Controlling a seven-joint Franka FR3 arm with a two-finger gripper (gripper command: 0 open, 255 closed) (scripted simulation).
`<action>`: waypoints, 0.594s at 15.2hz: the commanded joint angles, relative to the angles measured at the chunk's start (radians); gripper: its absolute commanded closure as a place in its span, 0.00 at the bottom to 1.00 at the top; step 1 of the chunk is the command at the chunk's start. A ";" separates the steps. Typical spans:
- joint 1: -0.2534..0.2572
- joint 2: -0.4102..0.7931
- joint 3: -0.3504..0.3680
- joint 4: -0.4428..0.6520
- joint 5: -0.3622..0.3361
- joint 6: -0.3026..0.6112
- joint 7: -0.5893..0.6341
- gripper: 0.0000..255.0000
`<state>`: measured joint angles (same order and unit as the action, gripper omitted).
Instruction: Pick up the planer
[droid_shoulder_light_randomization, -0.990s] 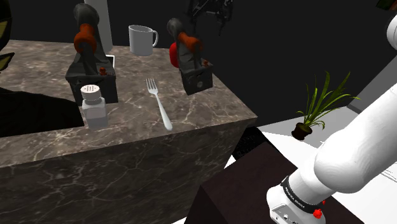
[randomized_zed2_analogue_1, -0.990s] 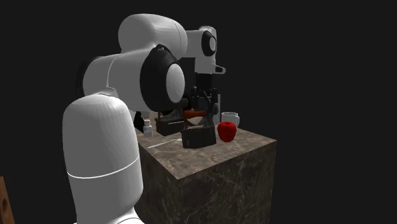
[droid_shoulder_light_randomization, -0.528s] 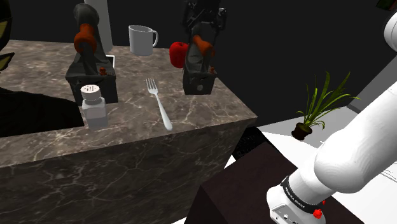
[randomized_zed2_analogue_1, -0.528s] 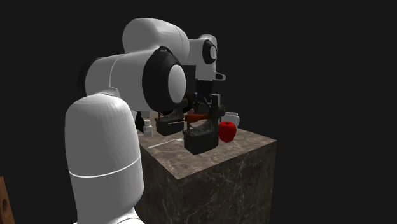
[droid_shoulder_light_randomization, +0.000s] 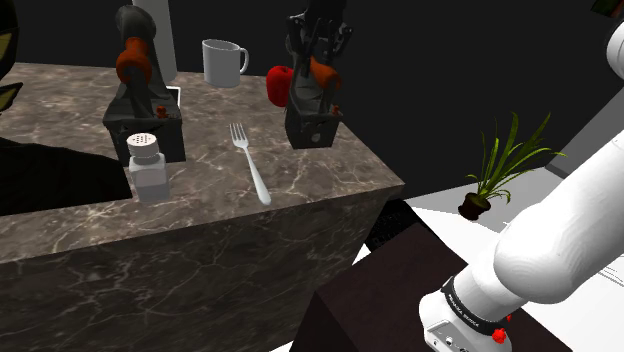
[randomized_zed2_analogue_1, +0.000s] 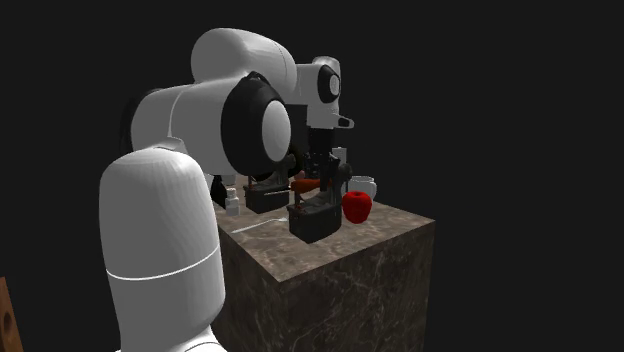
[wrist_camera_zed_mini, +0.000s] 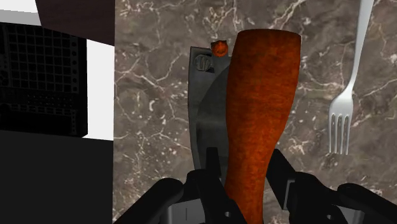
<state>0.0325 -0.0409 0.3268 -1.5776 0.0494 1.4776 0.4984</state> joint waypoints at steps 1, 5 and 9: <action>0.000 0.001 0.000 -0.002 -0.001 -0.001 0.000 1.00; -0.001 0.003 0.000 0.014 -0.001 -0.015 0.000 1.00; 0.001 0.025 0.002 0.095 -0.008 -0.075 0.007 1.00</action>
<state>0.0335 -0.0215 0.3284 -1.5064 0.0434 1.4192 0.5041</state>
